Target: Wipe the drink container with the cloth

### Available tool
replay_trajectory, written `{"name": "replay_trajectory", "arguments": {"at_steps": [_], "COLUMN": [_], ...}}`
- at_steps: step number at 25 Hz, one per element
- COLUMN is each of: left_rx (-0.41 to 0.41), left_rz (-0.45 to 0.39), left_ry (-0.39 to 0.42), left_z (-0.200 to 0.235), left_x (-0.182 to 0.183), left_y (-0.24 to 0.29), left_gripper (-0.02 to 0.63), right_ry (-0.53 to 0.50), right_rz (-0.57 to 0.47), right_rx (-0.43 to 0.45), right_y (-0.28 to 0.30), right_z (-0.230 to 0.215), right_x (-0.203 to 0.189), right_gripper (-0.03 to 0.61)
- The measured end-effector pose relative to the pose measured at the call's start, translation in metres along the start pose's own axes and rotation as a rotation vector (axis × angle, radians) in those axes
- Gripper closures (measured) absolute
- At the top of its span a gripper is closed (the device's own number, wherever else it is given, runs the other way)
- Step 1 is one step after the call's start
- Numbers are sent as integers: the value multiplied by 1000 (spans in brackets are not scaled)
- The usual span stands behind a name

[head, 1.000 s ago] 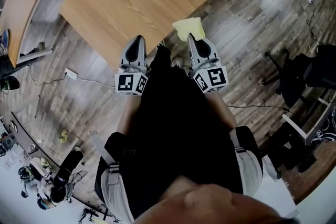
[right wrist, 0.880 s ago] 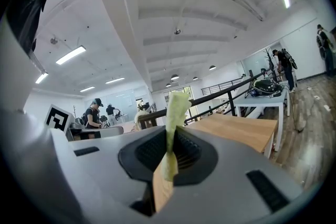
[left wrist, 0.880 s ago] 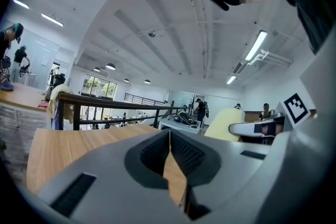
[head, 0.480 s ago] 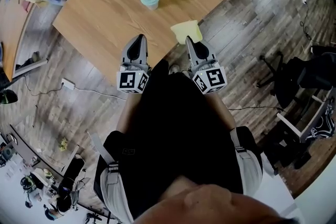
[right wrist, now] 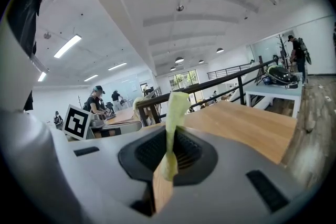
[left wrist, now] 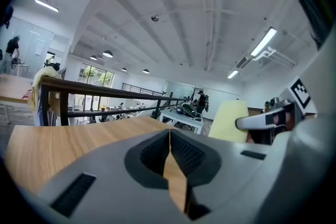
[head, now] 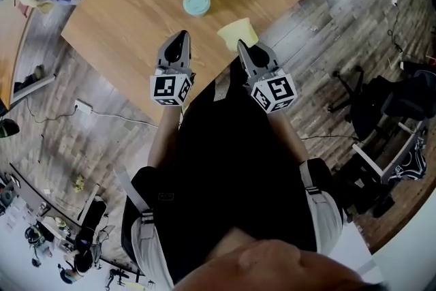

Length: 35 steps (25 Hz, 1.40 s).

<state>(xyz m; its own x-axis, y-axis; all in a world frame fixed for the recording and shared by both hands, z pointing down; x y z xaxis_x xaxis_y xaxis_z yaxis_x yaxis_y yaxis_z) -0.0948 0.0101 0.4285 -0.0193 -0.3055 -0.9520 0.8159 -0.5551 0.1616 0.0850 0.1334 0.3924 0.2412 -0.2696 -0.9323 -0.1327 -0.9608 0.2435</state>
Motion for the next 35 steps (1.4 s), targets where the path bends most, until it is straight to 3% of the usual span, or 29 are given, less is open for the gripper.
{"name": "replay_trajectory", "arguments": {"at_steps": [4,10,18,22,35], "left_rx": [45,121,238,252,256], "left_rz": [19,64,183,252,289], "left_ry": [-9,-45,-69,-94,-138], "left_z": [4,9,30,31,36], "left_x": [-9,-27,-52,-65,-63], "left_y": [27,56,94,99,109], "left_gripper": [591,591,591,591,591], "right_ry": [12,9,14,19,34], "right_rz": [47,205,362,454,601], "right_rx": [79,228,372,422,522], "right_y": [28,69,116,133,184], "right_z": [-28,-58,-91,-92,-76], "right_x": [0,-13,-28,-43,-101], "right_gripper": [537,537,537,537,537]}}
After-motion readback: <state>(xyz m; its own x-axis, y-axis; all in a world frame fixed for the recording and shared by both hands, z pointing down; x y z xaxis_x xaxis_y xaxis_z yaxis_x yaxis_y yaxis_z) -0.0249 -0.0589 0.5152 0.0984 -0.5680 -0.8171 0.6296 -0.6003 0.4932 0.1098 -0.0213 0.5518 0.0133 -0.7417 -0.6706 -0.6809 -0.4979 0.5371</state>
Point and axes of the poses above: the fingertips, and each gripper's own axes: y forward along the fingers, z to its left, x out of its top, the point moved 6 cm from there along -y, backward along the fingers, and after that the axes turned 3 degrees about -z, right-handed, at the moved point
